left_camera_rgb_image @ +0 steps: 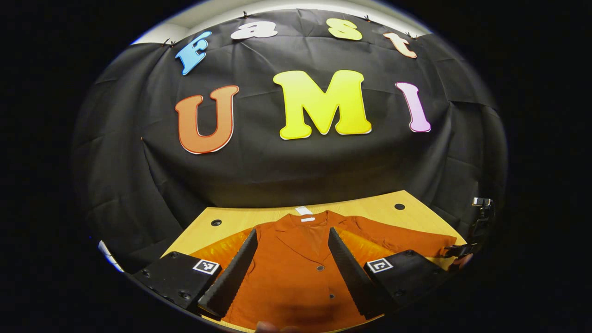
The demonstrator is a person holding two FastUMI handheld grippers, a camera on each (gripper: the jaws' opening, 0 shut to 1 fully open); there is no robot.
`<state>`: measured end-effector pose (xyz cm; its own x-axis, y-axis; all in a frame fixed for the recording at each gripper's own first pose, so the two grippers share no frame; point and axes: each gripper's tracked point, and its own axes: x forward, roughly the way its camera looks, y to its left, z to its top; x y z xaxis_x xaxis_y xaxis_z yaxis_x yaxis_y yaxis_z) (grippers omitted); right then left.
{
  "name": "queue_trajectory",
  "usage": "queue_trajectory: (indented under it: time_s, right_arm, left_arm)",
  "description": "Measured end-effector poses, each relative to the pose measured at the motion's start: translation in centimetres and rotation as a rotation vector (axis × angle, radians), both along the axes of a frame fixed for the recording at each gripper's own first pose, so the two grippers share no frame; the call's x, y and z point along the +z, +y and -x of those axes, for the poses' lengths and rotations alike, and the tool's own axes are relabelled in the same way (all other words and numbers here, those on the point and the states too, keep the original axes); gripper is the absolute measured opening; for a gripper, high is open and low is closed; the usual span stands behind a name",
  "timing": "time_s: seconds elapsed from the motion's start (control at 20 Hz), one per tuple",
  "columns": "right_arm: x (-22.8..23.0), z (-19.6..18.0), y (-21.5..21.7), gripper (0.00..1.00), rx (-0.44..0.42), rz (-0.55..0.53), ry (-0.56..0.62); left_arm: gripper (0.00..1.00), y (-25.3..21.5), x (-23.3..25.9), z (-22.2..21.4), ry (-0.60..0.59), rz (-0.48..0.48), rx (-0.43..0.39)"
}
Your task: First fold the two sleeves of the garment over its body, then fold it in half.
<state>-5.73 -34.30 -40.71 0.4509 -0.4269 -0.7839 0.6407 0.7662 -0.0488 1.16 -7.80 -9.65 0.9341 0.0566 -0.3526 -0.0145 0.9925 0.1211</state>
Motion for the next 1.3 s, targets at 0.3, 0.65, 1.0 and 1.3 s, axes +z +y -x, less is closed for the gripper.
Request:
queue_trajectory:
  time_s: [0.3, 0.65, 1.0, 1.3]
  right_arm:
    - [0.2, 0.2, -0.6, 0.31, -0.021, -0.042, 0.020]
    - [1.8, -0.6, -1.1, 0.02, -0.070, -0.060, -0.014]
    - [10.7, -7.2, 0.4, 0.02, 0.077, 0.083, -0.129]
    - [20.2, -17.1, 7.0, 0.02, 0.293, 0.190, -0.268]
  left_arm:
    - [0.99, 2.0, 0.1, -0.1, -0.009, 0.008, -0.002]
    - [0.99, 5.2, 0.6, -0.3, -0.029, 0.016, 0.015]
    - [0.99, 8.7, 0.5, -0.4, -0.050, 0.041, 0.047]
    - [1.00, 13.5, 0.4, -0.1, -0.064, 0.059, 0.085]
